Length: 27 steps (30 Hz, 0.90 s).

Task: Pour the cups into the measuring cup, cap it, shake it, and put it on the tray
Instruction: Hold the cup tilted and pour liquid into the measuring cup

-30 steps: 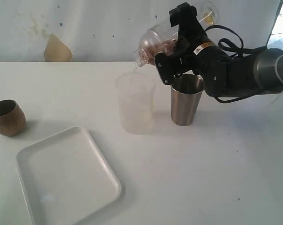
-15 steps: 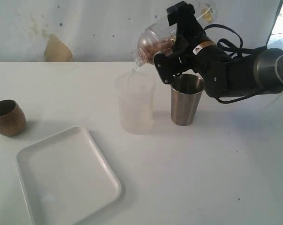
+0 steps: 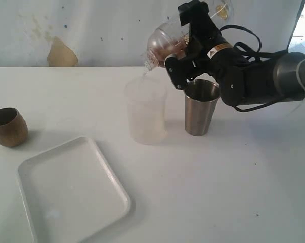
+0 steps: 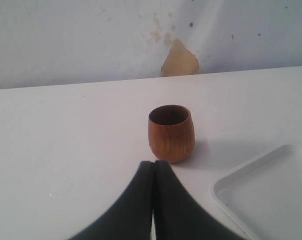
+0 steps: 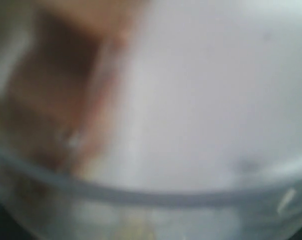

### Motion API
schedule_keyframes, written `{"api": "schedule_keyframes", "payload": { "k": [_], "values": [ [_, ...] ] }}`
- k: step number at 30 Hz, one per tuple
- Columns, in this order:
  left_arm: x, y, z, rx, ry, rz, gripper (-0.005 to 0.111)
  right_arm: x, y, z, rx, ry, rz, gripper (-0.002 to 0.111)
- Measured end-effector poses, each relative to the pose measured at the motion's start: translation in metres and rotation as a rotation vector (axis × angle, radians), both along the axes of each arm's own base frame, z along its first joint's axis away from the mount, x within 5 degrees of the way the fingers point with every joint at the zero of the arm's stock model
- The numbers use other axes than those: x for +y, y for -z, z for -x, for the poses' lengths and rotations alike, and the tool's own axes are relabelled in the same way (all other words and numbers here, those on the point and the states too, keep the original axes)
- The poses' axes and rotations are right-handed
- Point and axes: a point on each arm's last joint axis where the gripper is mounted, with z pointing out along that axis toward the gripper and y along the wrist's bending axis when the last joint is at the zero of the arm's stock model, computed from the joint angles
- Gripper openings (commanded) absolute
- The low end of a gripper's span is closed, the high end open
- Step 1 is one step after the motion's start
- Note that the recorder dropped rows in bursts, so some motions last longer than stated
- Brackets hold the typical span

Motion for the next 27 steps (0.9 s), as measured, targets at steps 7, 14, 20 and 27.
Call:
{"api": "schedule_keyframes", "payload": {
  "k": [7, 14, 20, 27],
  "values": [
    [0.0000, 0.0000, 0.0000, 0.000, 0.000, 0.000, 0.000, 0.0006, -0.0005, 0.0001, -0.007, -0.006, 0.007, 0.000],
    [0.0000, 0.0000, 0.0000, 0.000, 0.000, 0.000, 0.000, 0.0008, -0.0006, 0.0002, -0.008, -0.008, 0.010, 0.000],
    [0.0000, 0.0000, 0.0000, 0.000, 0.000, 0.000, 0.000, 0.0008, -0.0006, 0.0002, -0.008, -0.008, 0.010, 0.000],
    [0.0000, 0.0000, 0.0000, 0.000, 0.000, 0.000, 0.000, 0.0011, -0.0008, 0.0002, -0.011, -0.011, 0.013, 0.000]
  ]
}}
